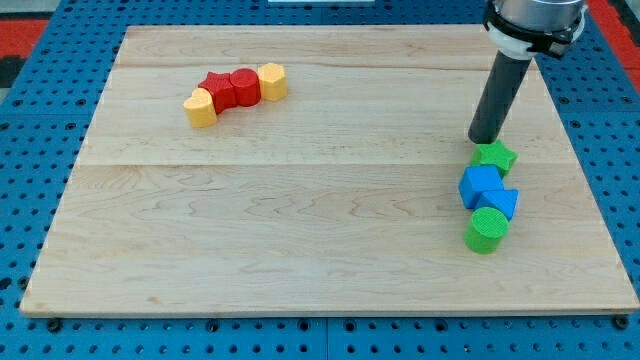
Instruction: Move your arm to the top of the red blocks
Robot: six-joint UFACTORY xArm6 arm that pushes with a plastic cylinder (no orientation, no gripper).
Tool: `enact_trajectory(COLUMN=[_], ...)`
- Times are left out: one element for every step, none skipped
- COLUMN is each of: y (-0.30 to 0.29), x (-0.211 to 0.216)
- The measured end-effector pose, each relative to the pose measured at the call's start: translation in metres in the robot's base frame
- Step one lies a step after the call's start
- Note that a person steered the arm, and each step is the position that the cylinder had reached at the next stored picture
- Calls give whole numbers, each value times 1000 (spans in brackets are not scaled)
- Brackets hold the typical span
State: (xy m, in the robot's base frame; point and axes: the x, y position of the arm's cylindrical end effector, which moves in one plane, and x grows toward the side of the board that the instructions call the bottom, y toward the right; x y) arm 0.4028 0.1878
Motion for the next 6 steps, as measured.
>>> enact_trajectory(y=[-8, -10, -19, -19, -22, -23], x=[-19, -32, -35, -36, -36, -39])
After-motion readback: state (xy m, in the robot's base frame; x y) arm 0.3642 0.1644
